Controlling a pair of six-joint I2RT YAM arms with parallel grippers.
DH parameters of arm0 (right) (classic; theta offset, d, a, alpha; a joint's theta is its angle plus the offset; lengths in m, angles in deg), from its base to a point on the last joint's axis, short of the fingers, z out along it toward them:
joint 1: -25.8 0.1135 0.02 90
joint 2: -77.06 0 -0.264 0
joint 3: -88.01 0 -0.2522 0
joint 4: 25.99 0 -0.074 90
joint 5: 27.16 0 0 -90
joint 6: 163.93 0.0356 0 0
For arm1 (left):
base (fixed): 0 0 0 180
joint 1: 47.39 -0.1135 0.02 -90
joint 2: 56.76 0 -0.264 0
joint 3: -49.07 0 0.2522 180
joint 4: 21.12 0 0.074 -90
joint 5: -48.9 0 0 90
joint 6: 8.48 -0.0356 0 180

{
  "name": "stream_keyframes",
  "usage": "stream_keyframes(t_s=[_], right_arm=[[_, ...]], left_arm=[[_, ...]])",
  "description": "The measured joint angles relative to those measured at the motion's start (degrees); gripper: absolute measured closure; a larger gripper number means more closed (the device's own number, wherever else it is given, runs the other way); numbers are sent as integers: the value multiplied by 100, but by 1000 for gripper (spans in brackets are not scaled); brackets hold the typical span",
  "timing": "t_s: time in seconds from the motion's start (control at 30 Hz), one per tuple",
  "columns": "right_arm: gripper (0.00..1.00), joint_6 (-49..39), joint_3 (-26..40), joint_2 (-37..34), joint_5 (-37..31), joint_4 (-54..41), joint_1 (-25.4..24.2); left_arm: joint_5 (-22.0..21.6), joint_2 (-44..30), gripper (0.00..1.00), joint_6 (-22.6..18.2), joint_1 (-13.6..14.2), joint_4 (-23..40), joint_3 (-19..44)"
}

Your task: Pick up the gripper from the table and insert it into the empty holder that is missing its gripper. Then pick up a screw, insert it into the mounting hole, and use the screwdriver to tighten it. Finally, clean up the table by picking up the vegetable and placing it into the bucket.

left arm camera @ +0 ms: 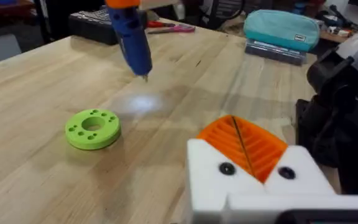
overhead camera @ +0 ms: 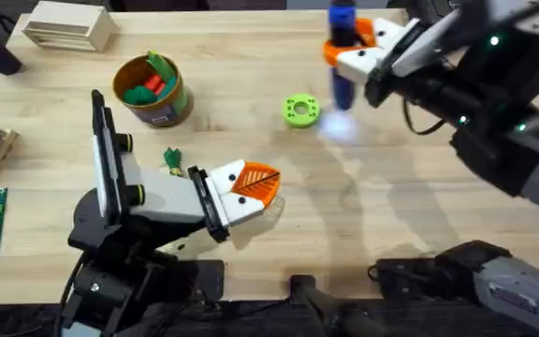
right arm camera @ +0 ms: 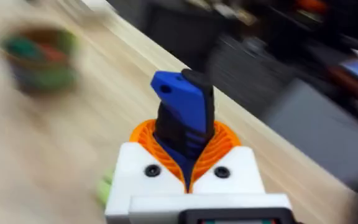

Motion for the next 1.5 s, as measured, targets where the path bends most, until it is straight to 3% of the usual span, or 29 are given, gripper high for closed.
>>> stream_keyframes(t_s=[0.17,0.33,0.53,0.77,0.8,0.9,1.07,1.1,1.17,1.2,1.27,1.5], right_arm=[[973,-1622,138,-365,-1092,-634,-539],[973,-3335,151,-1094,-1993,-885,-739],[973,-4998,153,-1895,-2281,-867,-738],[973,-5784,267,-2673,-2466,-1072,-614],[965,-5803,296,-2682,-2511,-1162,-578],[818,-5816,456,-2675,-2589,-1563,-500],[106,-5430,603,-2559,-2737,-1757,-373],[51,-5269,627,-2530,-2766,-1771,-347],[29,-4784,634,-2505,-2792,-1837,-281],[26,-3802,646,-2456,-2823,-2035,-207],[25,-3179,702,-2378,-2814,-2345,-185],[24,-1543,1102,-2123,-2656,-3724,-132]], left_arm=[[0,0,997,0,0,0,0],[0,0,997,0,0,0,0],[0,0,997,0,0,0,0],[0,0,997,0,0,0,0],[0,0,997,0,0,0,0],[0,0,997,0,0,0,0],[0,0,997,0,0,0,0],[0,0,997,0,0,0,0],[0,0,997,0,0,0,0],[0,0,997,0,0,0,0],[0,0,997,0,0,0,0],[-2,0,997,0,0,0,0]])
